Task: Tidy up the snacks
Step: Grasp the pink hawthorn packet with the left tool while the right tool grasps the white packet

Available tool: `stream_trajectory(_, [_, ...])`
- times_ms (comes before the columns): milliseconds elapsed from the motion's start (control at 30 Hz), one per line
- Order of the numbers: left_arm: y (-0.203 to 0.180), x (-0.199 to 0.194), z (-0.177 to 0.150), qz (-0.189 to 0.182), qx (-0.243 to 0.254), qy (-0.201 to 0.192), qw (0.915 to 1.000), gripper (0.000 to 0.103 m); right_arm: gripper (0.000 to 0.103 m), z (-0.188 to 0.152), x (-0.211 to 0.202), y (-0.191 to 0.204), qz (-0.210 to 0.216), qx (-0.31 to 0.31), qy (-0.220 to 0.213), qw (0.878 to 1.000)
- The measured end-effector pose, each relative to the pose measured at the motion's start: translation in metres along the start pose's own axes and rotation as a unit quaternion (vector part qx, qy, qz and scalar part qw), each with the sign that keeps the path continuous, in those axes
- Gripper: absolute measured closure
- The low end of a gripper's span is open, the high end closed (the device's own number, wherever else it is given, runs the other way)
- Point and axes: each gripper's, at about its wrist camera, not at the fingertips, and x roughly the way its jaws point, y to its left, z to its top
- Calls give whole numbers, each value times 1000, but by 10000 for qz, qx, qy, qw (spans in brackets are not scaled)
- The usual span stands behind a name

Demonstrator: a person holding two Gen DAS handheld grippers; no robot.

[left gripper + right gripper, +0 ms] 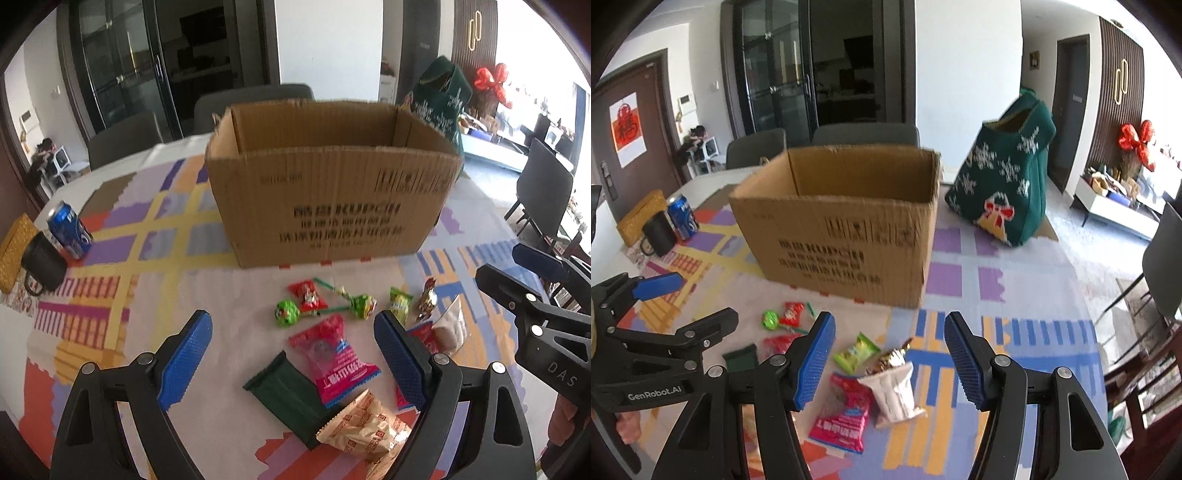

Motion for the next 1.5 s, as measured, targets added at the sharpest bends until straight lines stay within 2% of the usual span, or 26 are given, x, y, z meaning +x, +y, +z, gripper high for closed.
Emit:
stream_trajectory(467, [-8,47,-23,-57,16,650,9979,13,41,-41,38,-9,64,310,727,9968])
stream_trajectory(767, [-9,71,-27,-254,-125,937,9952,15,41,-53,54,-12,21,340,949,9949])
stream_trajectory(867, [-11,77,-26,-308,-115,998,9945,18,41,-54,56,-13,2,315,966,9948])
stream_trajectory(1100, [-19,87,-24,-374,-64,1092,9933,35,41,-59,61,-18,13,419,1055,9935])
stream_trajectory(1167, [-20,89,-23,-352,-62,1100,9933,37,42,-59,62,-17,31,405,1065,9935])
stream_trajectory(1267, [-21,91,-21,-328,-62,1119,9932,43,50,-58,64,-17,57,407,1076,9933])
stream_trajectory(1333, [-21,94,-21,-460,-115,1223,9914,55,54,-57,66,-18,81,433,1096,9930])
stream_trajectory(1400, [-21,95,-21,-495,-136,1242,9909,60,61,-57,68,-18,105,453,1124,9926])
stream_trajectory(1500, [-21,95,-21,-496,-91,1237,9910,61,72,-56,69,-17,136,446,1125,9926])
